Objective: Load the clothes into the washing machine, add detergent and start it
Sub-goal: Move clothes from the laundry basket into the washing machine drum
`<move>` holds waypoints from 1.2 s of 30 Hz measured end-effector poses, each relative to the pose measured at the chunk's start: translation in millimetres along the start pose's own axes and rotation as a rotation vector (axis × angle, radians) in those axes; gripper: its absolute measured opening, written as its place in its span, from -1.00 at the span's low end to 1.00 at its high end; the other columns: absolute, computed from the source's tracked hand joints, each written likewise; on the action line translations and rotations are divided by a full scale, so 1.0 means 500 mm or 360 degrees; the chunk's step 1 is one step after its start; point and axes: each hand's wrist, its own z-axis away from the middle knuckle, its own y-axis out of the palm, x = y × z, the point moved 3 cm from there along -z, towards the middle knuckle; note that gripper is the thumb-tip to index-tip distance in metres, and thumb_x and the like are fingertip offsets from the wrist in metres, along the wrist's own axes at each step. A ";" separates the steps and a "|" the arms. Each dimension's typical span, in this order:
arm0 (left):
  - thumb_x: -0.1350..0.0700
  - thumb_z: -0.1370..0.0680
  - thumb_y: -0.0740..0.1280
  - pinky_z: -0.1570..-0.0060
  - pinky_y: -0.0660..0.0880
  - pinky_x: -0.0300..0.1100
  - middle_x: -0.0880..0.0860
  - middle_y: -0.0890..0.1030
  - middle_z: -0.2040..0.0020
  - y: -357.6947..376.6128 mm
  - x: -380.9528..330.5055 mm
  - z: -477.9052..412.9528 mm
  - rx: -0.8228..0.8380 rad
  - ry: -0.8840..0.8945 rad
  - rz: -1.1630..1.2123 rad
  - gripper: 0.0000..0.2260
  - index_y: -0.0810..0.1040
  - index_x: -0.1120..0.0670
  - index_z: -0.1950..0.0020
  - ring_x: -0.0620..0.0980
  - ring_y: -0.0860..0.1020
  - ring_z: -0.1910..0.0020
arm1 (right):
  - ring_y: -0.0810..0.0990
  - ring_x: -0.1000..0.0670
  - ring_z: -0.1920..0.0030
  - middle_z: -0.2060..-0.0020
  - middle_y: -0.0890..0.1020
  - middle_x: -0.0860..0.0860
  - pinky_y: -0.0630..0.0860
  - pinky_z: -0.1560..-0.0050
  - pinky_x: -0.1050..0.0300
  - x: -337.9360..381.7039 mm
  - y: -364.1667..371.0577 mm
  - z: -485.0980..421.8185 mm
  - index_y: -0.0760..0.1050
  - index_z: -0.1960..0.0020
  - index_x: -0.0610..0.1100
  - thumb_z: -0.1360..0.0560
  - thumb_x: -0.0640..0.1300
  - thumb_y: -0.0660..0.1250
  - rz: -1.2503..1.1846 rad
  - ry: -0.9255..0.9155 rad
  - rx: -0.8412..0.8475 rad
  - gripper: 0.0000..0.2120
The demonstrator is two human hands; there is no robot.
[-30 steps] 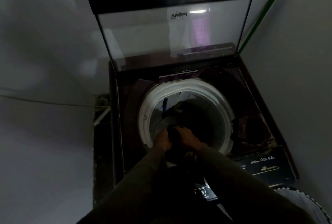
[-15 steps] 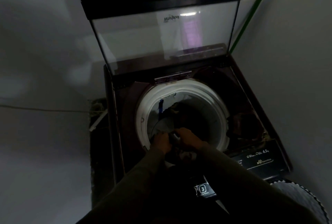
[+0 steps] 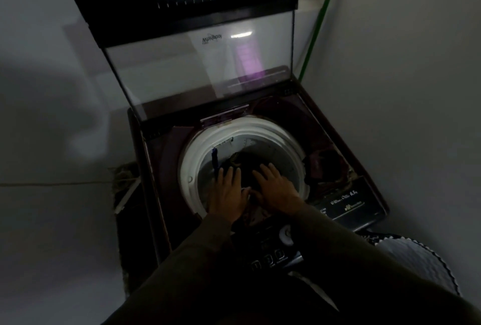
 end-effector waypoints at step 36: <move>-0.23 -0.64 -0.13 -0.54 -0.09 0.12 0.10 0.05 -0.61 0.127 -0.719 0.092 -0.0255 0.0996 -0.0346 -0.41 0.06 0.03 -0.60 0.12 -0.10 -0.59 | -0.33 -0.11 -0.56 -0.58 -0.23 -0.07 -0.03 -0.51 -0.31 -0.582 0.088 0.511 -0.17 -0.60 -0.01 -0.53 0.38 -0.28 -0.0294 0.0920 -0.0679 -0.24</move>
